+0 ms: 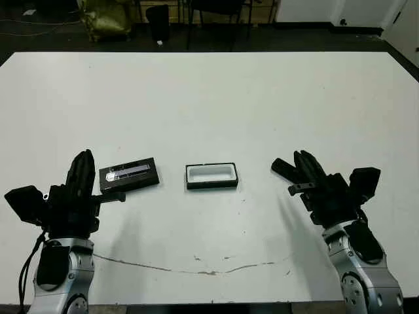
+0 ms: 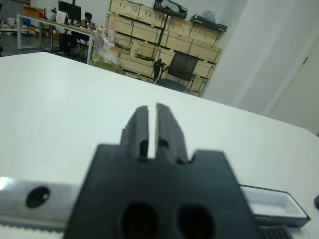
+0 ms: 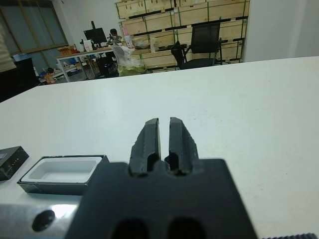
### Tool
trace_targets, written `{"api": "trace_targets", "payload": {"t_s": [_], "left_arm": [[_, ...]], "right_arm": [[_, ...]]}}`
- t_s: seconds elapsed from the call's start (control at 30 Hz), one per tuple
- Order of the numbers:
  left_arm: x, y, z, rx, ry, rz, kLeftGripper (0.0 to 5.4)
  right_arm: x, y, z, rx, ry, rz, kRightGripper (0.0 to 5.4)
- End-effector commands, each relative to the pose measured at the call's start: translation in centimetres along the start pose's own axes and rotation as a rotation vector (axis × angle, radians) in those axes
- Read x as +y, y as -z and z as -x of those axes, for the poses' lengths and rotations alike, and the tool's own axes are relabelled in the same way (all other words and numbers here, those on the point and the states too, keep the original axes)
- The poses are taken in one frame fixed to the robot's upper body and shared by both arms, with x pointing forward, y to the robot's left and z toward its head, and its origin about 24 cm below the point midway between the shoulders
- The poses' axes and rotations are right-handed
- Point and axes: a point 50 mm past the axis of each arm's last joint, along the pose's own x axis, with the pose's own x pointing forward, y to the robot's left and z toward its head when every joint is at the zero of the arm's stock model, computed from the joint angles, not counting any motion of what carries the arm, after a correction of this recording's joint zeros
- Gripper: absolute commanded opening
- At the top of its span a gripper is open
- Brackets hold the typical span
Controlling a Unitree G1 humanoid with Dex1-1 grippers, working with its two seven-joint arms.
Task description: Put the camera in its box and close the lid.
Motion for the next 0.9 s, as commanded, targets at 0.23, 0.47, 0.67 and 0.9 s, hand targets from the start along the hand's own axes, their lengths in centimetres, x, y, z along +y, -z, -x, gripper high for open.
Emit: {"api": "trace_targets", "payload": {"t_s": [0.23, 0.47, 0.67, 0.9], "left_arm": [[0.1, 0.7, -0.1, 0.042, 0.005, -0.005, 0.02], [0.1, 0.6, 0.0, 0.045, 0.003, 0.005, 0.02], [0.0, 0.7, 0.2, 0.048, 0.014, 0.013, 0.02], [0.0, 0.9, 0.4, 0.050, 0.020, -0.002, 0.00]], "right_arm": [[-0.4, 0.7, -0.1, 0.060, -0.004, 0.042, 0.00], [-1.4, -0.3, -0.1, 0.028, -0.021, 0.095, 0.00], [-3.4, -2.3, -0.5, -0.027, -0.114, 0.171, 0.00], [-5.5, -4.9, -1.6, 0.019, -0.193, 0.293, 0.22]]}}
